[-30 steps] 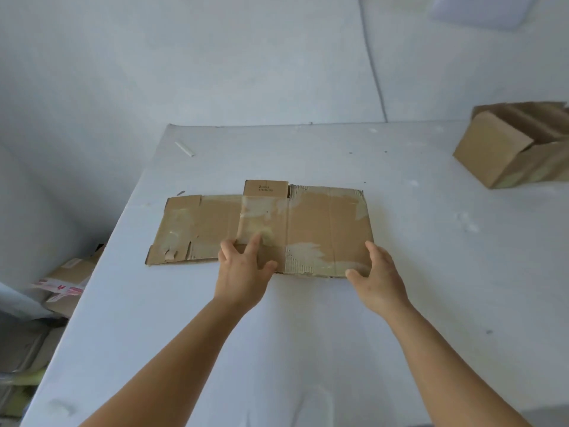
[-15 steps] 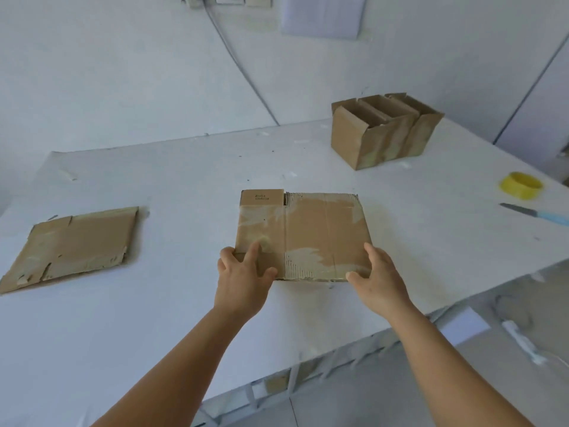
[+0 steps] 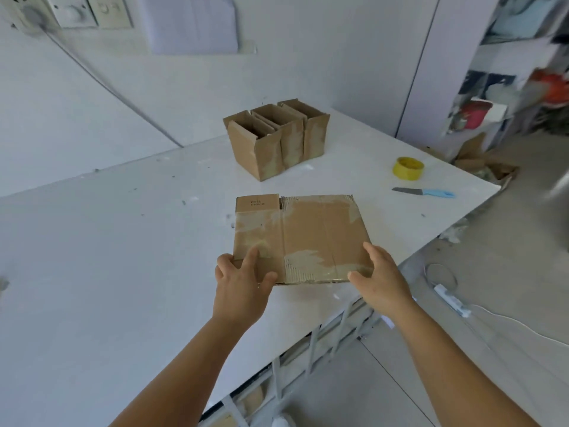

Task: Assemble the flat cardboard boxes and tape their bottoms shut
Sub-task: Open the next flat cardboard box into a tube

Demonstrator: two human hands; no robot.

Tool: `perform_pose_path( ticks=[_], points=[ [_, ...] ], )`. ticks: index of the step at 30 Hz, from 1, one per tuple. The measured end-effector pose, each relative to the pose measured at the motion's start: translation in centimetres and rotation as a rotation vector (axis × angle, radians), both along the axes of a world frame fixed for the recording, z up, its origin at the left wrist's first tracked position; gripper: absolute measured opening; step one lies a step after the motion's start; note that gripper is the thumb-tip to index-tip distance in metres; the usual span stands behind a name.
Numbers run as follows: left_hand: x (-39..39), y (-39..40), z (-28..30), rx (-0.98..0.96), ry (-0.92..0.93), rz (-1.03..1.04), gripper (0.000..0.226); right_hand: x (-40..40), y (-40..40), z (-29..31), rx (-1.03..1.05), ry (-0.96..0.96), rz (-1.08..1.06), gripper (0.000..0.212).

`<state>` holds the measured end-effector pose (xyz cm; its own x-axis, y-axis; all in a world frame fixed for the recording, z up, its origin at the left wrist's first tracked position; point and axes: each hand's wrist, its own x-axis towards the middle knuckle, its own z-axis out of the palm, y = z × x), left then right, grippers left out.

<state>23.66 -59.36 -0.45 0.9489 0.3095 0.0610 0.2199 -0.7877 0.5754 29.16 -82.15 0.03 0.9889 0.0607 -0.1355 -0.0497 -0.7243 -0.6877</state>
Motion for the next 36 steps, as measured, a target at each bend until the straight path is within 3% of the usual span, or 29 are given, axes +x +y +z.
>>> perform_pose_path(
  ticks=[22, 36],
  points=[
    [22.5, -8.6, -0.1, -0.043, 0.01, -0.031, 0.059, 21.7, -8.7, 1.4, 0.019, -0.014, -0.088, 0.067],
    [26.5, -12.7, 0.7, -0.092, 0.02, 0.326, 0.054, 32.9, -10.3, 0.9, 0.095, -0.031, 0.248, 0.063]
  ],
)
